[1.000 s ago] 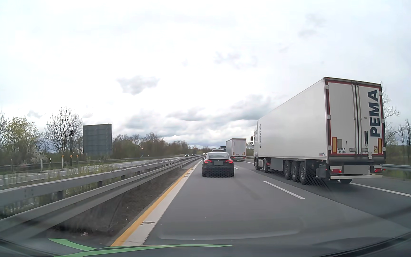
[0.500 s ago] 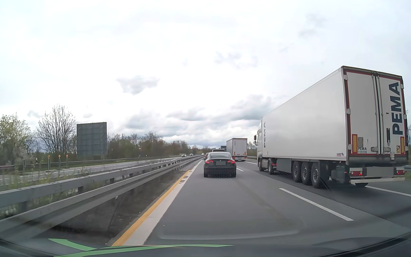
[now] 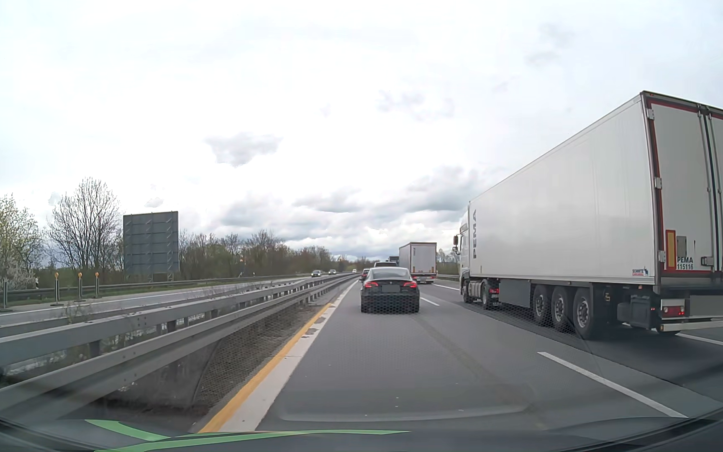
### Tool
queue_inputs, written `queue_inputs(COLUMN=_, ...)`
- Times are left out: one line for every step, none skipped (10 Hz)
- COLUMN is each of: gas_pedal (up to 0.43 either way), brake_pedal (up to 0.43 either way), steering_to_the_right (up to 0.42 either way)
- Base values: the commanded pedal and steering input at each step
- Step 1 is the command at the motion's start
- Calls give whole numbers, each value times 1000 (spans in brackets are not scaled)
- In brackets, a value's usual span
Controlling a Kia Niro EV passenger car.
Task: Follow the waypoints while adhering to traffic rules and regulations
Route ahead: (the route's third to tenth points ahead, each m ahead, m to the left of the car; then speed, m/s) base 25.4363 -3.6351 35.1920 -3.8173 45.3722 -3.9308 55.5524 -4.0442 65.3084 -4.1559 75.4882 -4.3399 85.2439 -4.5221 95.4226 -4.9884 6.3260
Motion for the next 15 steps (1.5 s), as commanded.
queue_inputs(gas_pedal=47, brake_pedal=0, steering_to_the_right=-2)
queue_inputs(gas_pedal=28, brake_pedal=0, steering_to_the_right=-1)
queue_inputs(gas_pedal=28, brake_pedal=0, steering_to_the_right=-1)
queue_inputs(gas_pedal=20, brake_pedal=0, steering_to_the_right=-1)
queue_inputs(gas_pedal=0, brake_pedal=0, steering_to_the_right=0)
queue_inputs(gas_pedal=0, brake_pedal=0, steering_to_the_right=0)
queue_inputs(gas_pedal=0, brake_pedal=0, steering_to_the_right=0)
queue_inputs(gas_pedal=0, brake_pedal=0, steering_to_the_right=0)
queue_inputs(gas_pedal=0, brake_pedal=0, steering_to_the_right=0)
queue_inputs(gas_pedal=0, brake_pedal=0, steering_to_the_right=0)
queue_inputs(gas_pedal=0, brake_pedal=0, steering_to_the_right=0)
queue_inputs(gas_pedal=0, brake_pedal=0, steering_to_the_right=0)
queue_inputs(gas_pedal=0, brake_pedal=0, steering_to_the_right=0)
queue_inputs(gas_pedal=0, brake_pedal=0, steering_to_the_right=0)
queue_inputs(gas_pedal=0, brake_pedal=0, steering_to_the_right=0)
